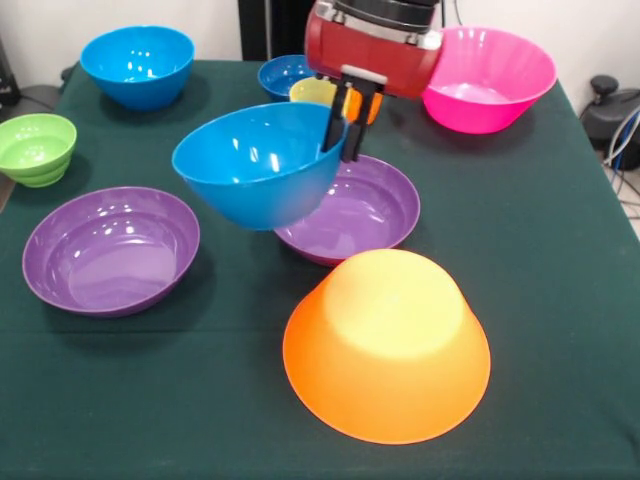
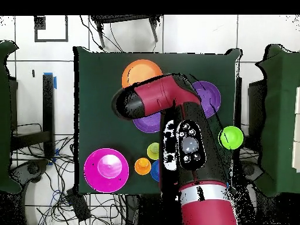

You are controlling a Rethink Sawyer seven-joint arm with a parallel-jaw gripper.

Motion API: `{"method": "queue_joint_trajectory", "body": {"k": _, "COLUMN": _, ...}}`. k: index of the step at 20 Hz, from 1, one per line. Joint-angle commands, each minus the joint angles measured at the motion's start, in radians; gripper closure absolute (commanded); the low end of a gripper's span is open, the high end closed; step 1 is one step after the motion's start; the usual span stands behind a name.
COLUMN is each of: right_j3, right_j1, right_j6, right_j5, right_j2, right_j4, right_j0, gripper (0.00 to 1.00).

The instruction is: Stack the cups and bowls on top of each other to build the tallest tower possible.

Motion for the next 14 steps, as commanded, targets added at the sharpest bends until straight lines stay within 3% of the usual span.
{"method": "queue_joint_trajectory", "body": {"k": 1, "right_j3": -0.188, "right_j1": 0.052, "right_j6": -0.288, "right_j5": 0.183, "right_j2": 0.075, "right_j4": -0.079, "right_j0": 0.073, "gripper": 1.0}}
{"method": "queue_joint_trajectory", "body": {"k": 4, "right_j3": -0.222, "right_j1": 0.087, "right_j6": -0.282, "right_j5": 0.249, "right_j2": 0.091, "right_j4": -0.033, "right_j0": 0.086, "gripper": 1.0}}
{"method": "queue_joint_trajectory", "body": {"k": 9, "right_j3": -0.216, "right_j1": 0.167, "right_j6": -0.097, "right_j5": 0.242, "right_j2": 0.076, "right_j4": 0.035, "right_j0": 0.13, "gripper": 1.0}}
{"method": "queue_joint_trajectory", "body": {"k": 11, "right_j3": -0.223, "right_j1": 0.184, "right_j6": -0.038, "right_j5": 0.235, "right_j2": 0.051, "right_j4": 0.037, "right_j0": 0.152, "gripper": 1.0}}
{"method": "queue_joint_trajectory", "body": {"k": 14, "right_j3": -0.251, "right_j1": 0.205, "right_j6": -0.039, "right_j5": 0.231, "right_j2": 0.032, "right_j4": 0.025, "right_j0": 0.168, "gripper": 1.0}}
